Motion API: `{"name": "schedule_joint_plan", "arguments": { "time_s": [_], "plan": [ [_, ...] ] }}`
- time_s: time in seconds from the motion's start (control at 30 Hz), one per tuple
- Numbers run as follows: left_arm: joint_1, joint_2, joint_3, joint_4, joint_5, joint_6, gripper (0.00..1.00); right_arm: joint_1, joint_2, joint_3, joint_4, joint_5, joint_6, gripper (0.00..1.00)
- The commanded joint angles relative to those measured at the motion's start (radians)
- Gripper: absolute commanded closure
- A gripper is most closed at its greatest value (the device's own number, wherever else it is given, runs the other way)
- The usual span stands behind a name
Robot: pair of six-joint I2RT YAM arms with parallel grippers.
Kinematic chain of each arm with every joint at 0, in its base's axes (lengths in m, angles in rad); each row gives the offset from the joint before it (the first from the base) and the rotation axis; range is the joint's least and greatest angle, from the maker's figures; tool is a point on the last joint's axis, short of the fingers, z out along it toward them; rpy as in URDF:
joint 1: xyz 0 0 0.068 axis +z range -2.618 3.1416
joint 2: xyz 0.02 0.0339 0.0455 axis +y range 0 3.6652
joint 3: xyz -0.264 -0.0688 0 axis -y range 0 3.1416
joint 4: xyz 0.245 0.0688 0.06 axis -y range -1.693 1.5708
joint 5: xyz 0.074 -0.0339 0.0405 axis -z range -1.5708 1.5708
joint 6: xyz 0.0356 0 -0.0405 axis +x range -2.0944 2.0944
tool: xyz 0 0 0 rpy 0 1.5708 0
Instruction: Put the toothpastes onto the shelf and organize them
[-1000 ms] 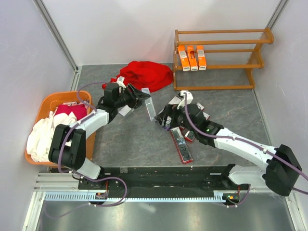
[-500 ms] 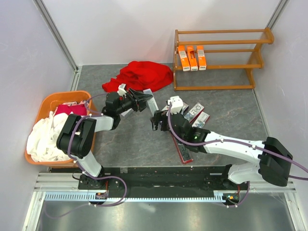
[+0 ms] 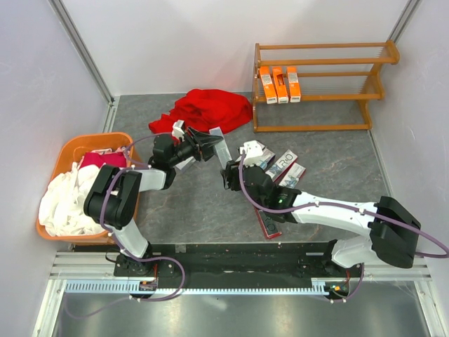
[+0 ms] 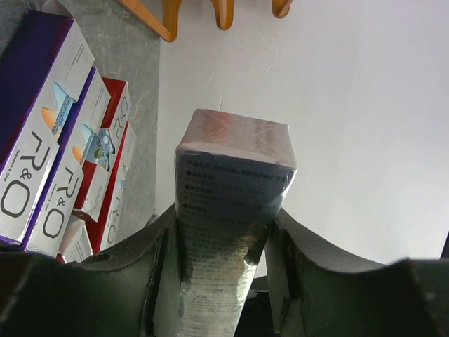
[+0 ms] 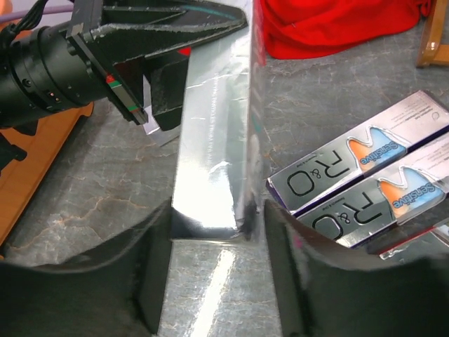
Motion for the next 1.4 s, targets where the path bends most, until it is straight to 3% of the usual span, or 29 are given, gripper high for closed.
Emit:
{"name": "schedule_joint_plan", "arguments": {
  "time_s": [0.0,0.13,0.27,0.33,0.57,0.83,0.93,1.07,1.37],
  "plan": [
    [0.002,0.013,-0.003,0.129,0.031,-0.078,0.5,0.005,0.023,0.016,0.047,0.02,-0.012,0.49],
    [0.002,0.009,-0.009,0.151,0.031,-0.072,0.44,0.005,0.033,0.026,0.031,0.02,-0.009,0.58],
    [0.002,0.009,-0.004,0.168,0.045,-0.055,0.08,0.005,0.027,0.024,0.021,0.025,-0.008,0.63],
    [0.002,0.001,-0.004,0.16,0.045,-0.049,0.0,0.004,0.018,0.023,0.019,0.028,-0.005,0.64],
    [0.004,-0.057,0.002,0.015,0.043,0.071,0.0,-0.036,-0.019,0.026,-0.013,-0.024,0.058,0.67],
    [0.005,-0.186,0.081,-0.399,-0.009,0.336,0.0,-0.223,-0.097,0.023,-0.029,-0.369,0.213,0.68],
    [0.004,-0.235,0.11,-0.467,-0.036,0.397,0.0,-0.312,-0.106,-0.002,0.002,-0.52,0.277,0.68],
    [0.004,-0.278,0.155,-0.612,-0.064,0.477,0.0,-0.437,-0.118,-0.06,0.119,-0.682,0.374,0.68],
    [0.004,-0.307,0.167,-0.683,-0.092,0.542,0.0,-0.706,-0.057,-0.232,0.534,-1.039,0.719,0.71]
  ]
}}
